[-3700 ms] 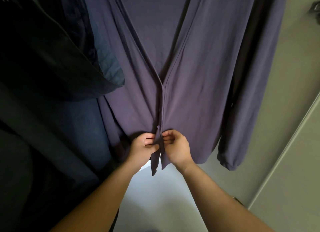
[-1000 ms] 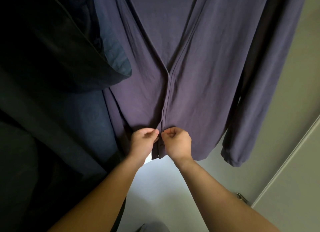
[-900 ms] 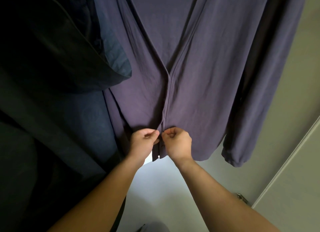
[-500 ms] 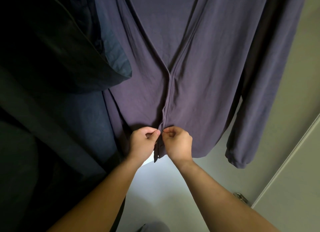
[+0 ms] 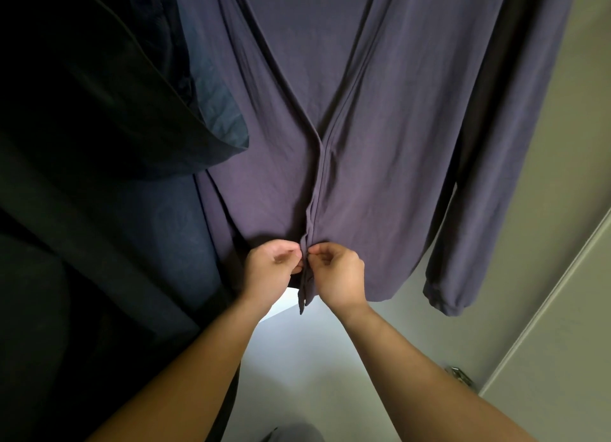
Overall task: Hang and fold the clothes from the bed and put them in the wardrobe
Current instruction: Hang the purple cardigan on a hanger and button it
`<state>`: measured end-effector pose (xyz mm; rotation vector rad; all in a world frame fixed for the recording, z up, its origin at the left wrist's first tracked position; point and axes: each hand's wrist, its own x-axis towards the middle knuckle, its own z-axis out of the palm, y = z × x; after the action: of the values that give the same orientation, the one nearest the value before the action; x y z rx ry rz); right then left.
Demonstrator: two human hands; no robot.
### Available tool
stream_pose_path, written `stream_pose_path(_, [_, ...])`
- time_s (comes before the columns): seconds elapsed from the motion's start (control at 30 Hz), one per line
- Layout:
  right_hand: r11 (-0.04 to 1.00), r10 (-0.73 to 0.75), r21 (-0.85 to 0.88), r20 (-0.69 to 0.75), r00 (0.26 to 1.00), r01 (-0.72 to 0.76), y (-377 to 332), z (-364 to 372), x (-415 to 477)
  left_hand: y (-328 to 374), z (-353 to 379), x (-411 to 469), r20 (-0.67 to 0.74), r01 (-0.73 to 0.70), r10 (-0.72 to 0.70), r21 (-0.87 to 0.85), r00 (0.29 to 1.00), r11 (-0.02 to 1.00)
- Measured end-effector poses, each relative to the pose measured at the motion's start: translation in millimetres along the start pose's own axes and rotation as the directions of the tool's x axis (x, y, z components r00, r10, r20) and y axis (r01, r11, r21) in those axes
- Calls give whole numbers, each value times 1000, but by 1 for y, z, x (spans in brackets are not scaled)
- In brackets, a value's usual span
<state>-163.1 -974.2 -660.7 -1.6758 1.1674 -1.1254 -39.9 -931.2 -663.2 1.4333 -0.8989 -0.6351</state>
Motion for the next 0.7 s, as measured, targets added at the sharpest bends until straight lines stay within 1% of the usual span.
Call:
stream_pose_path(0.2, [992,92,76,55,994,-96,0,0,0,-1,3,-1,2,-4,4,17,1000,1000])
stream_pose_path(0.37, [980,136,137,61,989,-144,-2,-1,-1,1,5,-2,-7,1,-1,25,1000,1000])
stream_pose_path(0.5, [985,125,111,77,989,-133,-6,-3,-2,3,7,-3,-8,26,-26,-3,1000,1000])
stream_pose_path(0.7, [992,127,24,11,992,-127,-7,-5,2,4,10,-6,11,21,-21,-7,1000,1000])
